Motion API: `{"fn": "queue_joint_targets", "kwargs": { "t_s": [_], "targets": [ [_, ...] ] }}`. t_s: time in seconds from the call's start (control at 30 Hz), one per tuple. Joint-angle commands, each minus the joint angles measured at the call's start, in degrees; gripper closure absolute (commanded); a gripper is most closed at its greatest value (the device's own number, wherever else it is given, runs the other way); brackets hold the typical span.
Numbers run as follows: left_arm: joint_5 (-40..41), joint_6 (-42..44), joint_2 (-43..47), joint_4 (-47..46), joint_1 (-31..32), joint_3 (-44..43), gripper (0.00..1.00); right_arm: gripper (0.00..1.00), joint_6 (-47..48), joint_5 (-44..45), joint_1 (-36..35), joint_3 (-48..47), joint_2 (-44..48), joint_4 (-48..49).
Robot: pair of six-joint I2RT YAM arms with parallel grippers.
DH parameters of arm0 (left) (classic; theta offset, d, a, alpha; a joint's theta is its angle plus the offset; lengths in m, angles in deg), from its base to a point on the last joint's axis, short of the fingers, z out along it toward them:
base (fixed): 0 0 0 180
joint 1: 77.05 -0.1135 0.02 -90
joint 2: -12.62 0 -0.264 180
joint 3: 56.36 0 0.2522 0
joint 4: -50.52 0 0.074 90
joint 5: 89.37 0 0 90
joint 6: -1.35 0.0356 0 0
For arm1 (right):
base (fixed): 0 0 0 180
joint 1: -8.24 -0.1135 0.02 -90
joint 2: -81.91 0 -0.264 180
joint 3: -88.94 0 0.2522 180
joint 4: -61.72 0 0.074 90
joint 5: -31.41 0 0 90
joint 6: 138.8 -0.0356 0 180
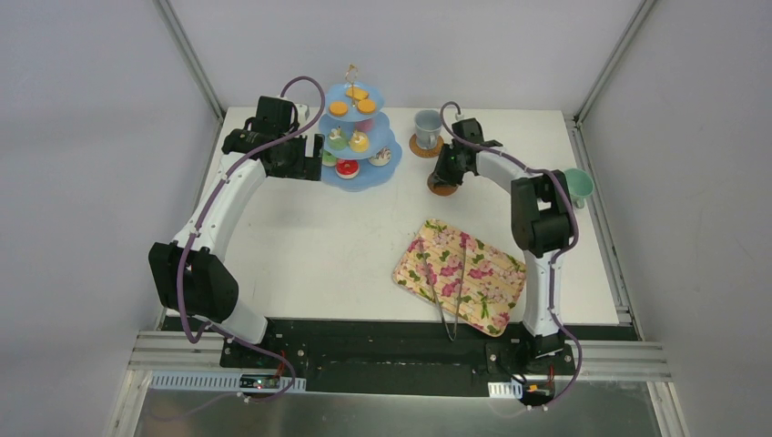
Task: Serve the afternoon tea
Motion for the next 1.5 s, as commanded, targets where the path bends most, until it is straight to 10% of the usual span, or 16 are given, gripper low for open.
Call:
{"fn": "queue_joint_targets", "kwargs": {
  "t_s": [0.0, 0.97, 1.3, 1.47],
  "targets": [
    [-0.5, 0.4, 2.3, 0.0, -0.7, -0.2, 0.05, 0.75, -1.9, -5.5, -1.8, -2.1, -2.2, 3.4],
    [-0.5, 0.5, 1.4, -0.8, -0.7, 1.1, 0.05, 0.57, 0.7, -1.9, 0.9, -3.9, 8.4, 8.0],
    [-1.1, 0.6, 2.2, -1.7, -0.7, 2.7, 0.05, 0.4, 14.7, 21.7, 16.1, 5.6, 21.4, 8.8],
    [0.0, 1.1, 3.3, -1.8, -0.7, 4.1, 0.04, 0.37, 23.4, 15.6, 26.8, 11.3, 23.3, 4.8]
  ]
}}
